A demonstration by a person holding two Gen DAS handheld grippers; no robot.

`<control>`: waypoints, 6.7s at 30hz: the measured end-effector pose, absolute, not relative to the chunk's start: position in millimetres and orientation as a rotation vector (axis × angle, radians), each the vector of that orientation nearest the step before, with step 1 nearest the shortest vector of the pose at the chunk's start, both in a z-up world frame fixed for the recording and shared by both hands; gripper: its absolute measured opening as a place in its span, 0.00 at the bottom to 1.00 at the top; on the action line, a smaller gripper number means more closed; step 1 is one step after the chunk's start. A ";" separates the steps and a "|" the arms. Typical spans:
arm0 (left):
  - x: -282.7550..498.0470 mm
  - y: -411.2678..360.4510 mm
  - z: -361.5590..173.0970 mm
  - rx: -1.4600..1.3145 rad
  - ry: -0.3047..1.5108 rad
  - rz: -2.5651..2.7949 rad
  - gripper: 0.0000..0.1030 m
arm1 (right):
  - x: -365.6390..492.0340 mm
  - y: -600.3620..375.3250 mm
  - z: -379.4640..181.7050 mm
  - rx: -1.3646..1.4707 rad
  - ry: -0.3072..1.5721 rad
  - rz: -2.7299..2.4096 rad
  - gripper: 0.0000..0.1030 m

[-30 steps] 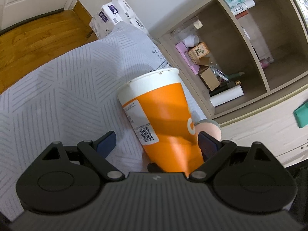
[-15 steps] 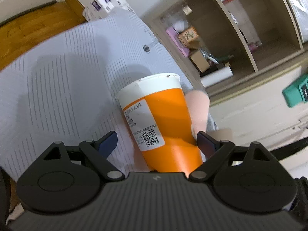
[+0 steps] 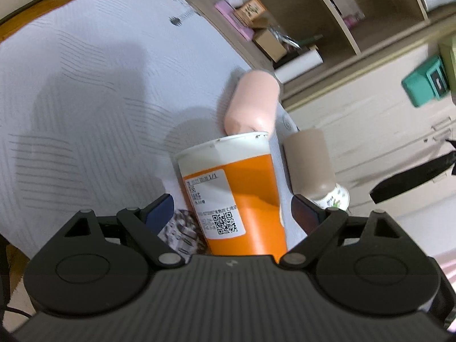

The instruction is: Flip cup upright

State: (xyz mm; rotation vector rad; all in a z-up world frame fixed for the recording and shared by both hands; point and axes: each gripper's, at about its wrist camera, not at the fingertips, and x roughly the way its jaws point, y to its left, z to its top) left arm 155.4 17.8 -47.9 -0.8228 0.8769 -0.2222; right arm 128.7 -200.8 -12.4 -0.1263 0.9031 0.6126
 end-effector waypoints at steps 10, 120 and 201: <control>161.2 0.2 -61.0 -0.780 0.904 -0.278 0.87 | 130.9 -211.7 -14.7 -0.108 0.976 0.676 0.72; 88.8 -35.5 8.1 -0.116 0.476 -0.353 0.84 | 66.5 -231.1 -15.5 -0.070 0.377 0.283 0.89; -18.2 -5.1 36.0 0.032 0.314 -0.097 1.00 | -40.4 -224.2 39.8 -0.035 0.306 -0.010 1.00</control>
